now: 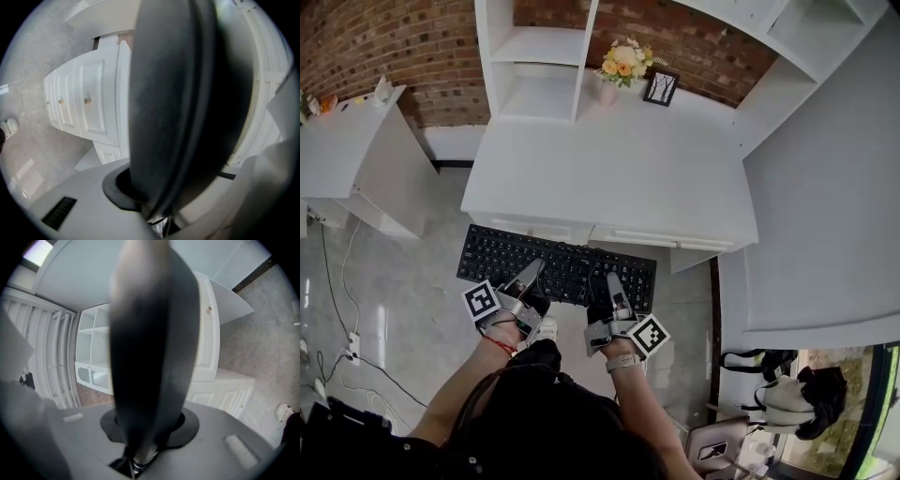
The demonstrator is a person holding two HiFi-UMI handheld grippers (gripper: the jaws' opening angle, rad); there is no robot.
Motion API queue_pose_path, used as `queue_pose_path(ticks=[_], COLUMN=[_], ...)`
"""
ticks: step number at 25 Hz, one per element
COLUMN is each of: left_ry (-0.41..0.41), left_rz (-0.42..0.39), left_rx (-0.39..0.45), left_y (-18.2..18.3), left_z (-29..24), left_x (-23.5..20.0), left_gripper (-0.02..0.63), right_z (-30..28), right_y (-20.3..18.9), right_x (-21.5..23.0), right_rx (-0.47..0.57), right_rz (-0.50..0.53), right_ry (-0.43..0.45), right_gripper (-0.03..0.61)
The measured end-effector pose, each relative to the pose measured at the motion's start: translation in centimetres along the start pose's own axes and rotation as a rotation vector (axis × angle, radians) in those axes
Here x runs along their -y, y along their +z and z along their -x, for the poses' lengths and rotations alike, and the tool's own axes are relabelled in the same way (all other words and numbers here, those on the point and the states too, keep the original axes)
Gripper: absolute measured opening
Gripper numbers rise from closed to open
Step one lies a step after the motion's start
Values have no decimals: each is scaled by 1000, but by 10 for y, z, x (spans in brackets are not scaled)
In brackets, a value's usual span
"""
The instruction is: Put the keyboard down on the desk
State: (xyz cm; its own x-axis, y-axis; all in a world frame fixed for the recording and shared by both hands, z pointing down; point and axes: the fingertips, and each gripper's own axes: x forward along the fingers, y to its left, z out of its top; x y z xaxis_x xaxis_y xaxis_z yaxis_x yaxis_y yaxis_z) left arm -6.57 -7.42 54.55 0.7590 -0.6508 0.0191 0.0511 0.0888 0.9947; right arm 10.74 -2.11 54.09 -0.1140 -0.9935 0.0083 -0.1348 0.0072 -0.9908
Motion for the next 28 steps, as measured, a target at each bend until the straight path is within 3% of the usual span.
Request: queue_pose_path(ticks=[13, 28], left_ry=[41, 62], left_rz=[40, 59], left_rx=[-70, -123], left_y=[37, 43], left_z=[-69, -108], left_x=[-13, -24], left_gripper=[71, 71], right_z=[-56, -73], right_y=[29, 52], right_x=[18, 35], right_rx=[70, 123], right_rz=[-12, -30], right_ry=[-49, -78], right_gripper=[80, 80])
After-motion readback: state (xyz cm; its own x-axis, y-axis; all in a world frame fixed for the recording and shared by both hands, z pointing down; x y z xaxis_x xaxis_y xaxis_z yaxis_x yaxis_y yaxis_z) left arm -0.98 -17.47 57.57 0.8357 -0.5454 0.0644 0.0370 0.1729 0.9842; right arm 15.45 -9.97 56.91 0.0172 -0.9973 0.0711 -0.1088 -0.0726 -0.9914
